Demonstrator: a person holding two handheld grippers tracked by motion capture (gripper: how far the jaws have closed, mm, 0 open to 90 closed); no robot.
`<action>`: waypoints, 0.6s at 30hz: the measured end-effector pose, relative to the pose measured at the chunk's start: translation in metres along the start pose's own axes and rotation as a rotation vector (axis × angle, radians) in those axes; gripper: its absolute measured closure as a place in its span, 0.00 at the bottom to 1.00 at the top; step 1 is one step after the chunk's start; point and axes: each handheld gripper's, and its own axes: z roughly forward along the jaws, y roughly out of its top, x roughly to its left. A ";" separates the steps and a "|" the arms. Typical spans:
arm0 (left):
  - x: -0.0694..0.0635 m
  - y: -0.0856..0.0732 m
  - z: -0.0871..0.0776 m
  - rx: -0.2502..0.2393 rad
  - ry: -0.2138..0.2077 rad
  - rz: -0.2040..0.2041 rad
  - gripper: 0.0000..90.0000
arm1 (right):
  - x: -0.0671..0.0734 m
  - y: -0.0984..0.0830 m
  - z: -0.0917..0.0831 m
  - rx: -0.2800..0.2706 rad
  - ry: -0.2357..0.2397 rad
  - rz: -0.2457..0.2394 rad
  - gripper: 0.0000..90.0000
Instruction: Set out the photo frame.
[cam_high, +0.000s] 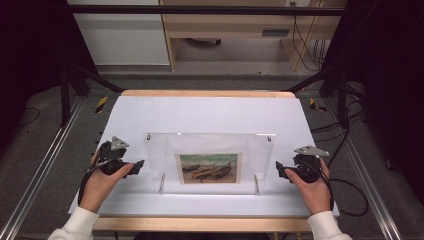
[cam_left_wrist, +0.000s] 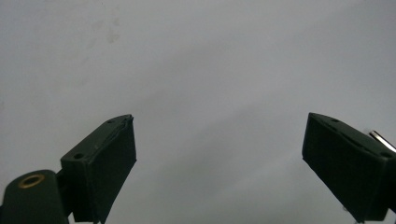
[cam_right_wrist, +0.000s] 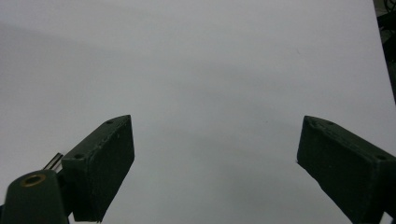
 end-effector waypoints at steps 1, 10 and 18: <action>0.001 0.000 0.002 0.002 -0.001 -0.003 0.10 | 0.000 0.001 0.002 0.003 0.003 0.003 0.13; 0.006 0.005 0.016 0.030 0.008 -0.014 0.10 | -0.002 0.006 0.022 0.033 0.012 0.033 0.13; 0.013 0.002 0.026 0.038 0.015 -0.047 0.10 | -0.007 0.005 0.032 0.040 0.010 0.080 0.13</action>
